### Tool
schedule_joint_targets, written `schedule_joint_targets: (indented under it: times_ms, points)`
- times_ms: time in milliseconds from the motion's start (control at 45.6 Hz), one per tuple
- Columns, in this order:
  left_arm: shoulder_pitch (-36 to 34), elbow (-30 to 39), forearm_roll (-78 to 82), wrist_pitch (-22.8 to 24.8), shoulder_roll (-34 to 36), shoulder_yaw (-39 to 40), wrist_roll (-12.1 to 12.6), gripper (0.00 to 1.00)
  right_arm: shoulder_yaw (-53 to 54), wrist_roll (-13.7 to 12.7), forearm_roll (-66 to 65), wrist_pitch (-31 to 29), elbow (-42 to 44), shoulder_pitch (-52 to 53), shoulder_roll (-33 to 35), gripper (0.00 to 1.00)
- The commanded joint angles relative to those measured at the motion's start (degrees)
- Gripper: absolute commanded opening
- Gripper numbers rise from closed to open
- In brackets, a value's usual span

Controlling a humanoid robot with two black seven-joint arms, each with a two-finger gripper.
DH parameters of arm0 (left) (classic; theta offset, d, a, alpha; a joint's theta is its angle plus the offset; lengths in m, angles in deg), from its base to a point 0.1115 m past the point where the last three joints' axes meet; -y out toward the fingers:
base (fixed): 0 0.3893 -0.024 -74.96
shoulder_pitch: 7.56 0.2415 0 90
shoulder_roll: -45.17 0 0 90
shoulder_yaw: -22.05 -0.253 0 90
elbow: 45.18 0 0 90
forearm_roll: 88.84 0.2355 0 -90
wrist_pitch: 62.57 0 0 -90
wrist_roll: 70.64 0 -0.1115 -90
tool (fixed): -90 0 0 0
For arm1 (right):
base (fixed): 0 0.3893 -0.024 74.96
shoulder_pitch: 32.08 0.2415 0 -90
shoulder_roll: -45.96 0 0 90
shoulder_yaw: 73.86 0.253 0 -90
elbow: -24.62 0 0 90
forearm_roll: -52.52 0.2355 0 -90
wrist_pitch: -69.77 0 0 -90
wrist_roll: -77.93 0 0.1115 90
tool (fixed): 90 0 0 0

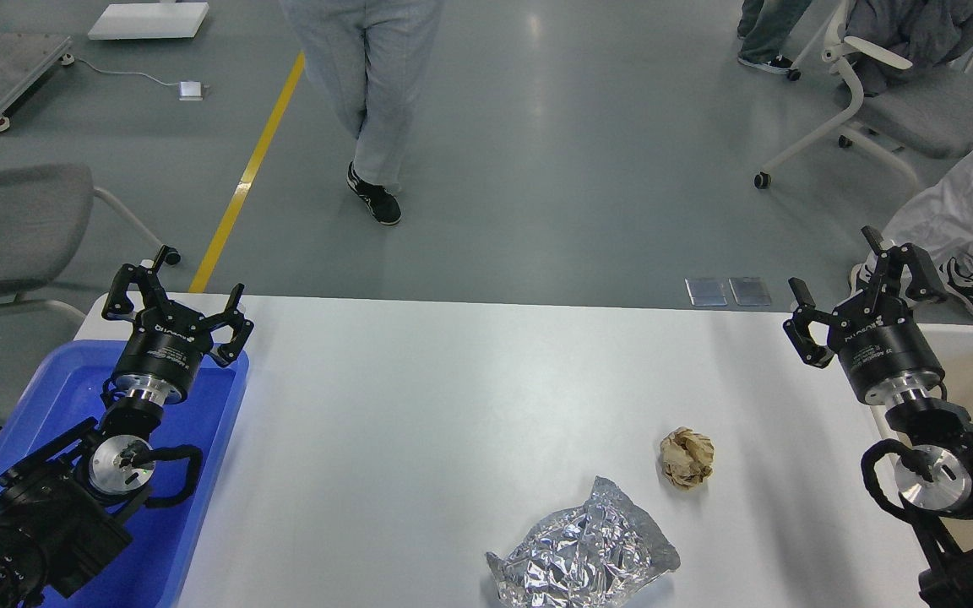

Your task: Tidy desktop

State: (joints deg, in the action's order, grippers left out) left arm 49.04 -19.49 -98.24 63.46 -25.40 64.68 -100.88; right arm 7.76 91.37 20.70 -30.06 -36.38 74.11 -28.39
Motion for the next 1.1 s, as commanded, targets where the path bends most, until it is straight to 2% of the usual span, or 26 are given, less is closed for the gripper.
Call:
schedule_joint_targets:
  times_ms: [0, 460, 570, 657, 701, 745, 833, 964, 1074]
  points:
    - [0.0, -0.03, 0.0, 0.0, 0.0, 0.0, 0.0, 1.0, -0.58, 0.0, 0.01, -0.01, -0.07, 0.33, -0.01, 0.99]
    - [0.08, 0.06, 0.0, 0.0, 0.0, 0.0, 0.0, 1.0, -0.67, -0.17, 0.18, 0.78, 0.98, 0.6, 0.08, 0.99]
    - [0.09, 0.06, 0.0, 0.0, 0.0, 0.0, 0.0, 1.0, -1.28, -2.45, 0.97, -0.01, 0.54, -0.02, 1.83, 0.99]
    - [0.0, -0.03, 0.0, 0.0, 0.0, 0.0, 0.0, 1.0, -1.37, -7.63, 5.0, 0.08, -0.51, -0.28, 4.29, 0.99]
    - [0.08, -0.03, 0.0, 0.0, 0.0, 0.0, 0.0, 1.0, -1.37, -9.66, 7.81, 0.07, -1.21, -0.54, 5.7, 0.99]
    - [0.08, -0.03, 0.0, 0.0, 0.0, 0.0, 0.0, 1.0, -1.46, -10.28, 9.14, 0.25, -2.18, -0.89, 7.1, 0.99]
    - [0.0, 0.06, 0.0, 0.0, 0.0, 0.0, 0.0, 1.0, -2.77, -10.37, 9.59, -0.1, -6.3, -3.26, 12.45, 0.99]
    - [0.08, 0.06, 0.0, 0.0, 0.0, 0.0, 0.0, 1.0, -8.39, -10.19, 9.41, -0.36, -14.21, -5.46, 24.49, 0.99]
    - [0.0, -0.03, 0.0, 0.0, 0.0, 0.0, 0.0, 1.0, -12.53, -10.19, 7.75, -1.24, -17.21, -6.25, 34.07, 0.99]
